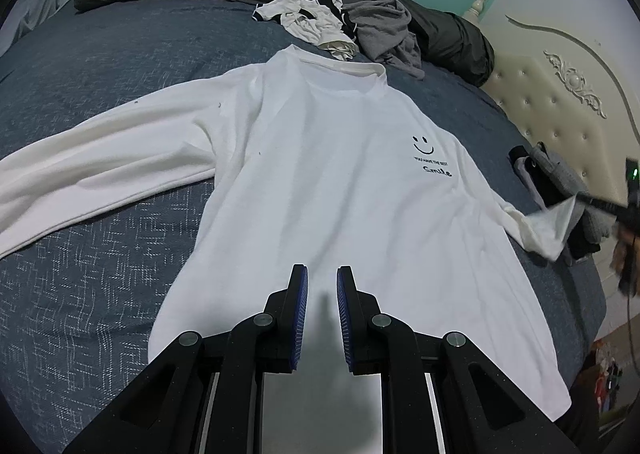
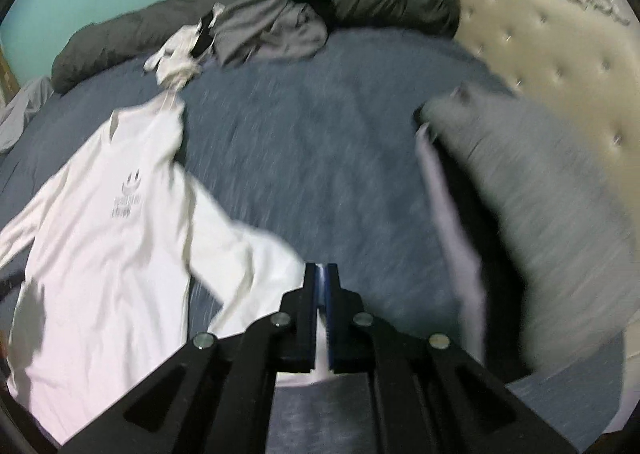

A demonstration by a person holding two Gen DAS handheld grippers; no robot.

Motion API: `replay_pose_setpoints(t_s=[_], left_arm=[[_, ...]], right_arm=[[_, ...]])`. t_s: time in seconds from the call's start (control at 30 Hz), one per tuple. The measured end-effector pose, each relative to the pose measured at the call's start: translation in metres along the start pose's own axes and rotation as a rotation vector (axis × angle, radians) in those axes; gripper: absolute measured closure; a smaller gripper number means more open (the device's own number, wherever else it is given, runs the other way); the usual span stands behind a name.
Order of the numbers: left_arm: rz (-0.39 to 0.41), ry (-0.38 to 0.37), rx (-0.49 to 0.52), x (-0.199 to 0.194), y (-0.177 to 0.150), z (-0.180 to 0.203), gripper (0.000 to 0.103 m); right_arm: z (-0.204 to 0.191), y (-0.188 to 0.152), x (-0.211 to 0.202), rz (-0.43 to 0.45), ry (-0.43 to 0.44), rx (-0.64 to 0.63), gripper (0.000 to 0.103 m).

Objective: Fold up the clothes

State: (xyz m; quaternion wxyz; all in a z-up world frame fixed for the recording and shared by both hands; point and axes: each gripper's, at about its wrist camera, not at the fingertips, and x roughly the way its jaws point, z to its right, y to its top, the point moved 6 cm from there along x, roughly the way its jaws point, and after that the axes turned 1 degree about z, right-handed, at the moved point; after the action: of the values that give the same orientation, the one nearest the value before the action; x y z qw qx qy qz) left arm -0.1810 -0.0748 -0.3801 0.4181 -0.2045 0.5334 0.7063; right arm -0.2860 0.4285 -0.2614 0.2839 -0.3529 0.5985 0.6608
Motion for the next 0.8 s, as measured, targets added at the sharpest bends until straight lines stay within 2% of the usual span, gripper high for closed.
replay_pose_setpoints(t_s=[0.27,0.5,0.8], left_arm=[[-0.007,-0.001,0.007,0.005,0.002,0.002,0.087],[-0.016,0.001,0.012,0.010,0.004,0.002,0.087],[-0.035,0.010,0.011,0.017,0.004,-0.005,0.087]], right_arm=[[0.047,0.085,-0.030,0.104,-0.113,0.017,0.101],[0.083,0.131,-0.046,0.154,-0.199,0.037,0.101],[0.113,0.195,-0.039,0.181,-0.280,0.036,0.101]])
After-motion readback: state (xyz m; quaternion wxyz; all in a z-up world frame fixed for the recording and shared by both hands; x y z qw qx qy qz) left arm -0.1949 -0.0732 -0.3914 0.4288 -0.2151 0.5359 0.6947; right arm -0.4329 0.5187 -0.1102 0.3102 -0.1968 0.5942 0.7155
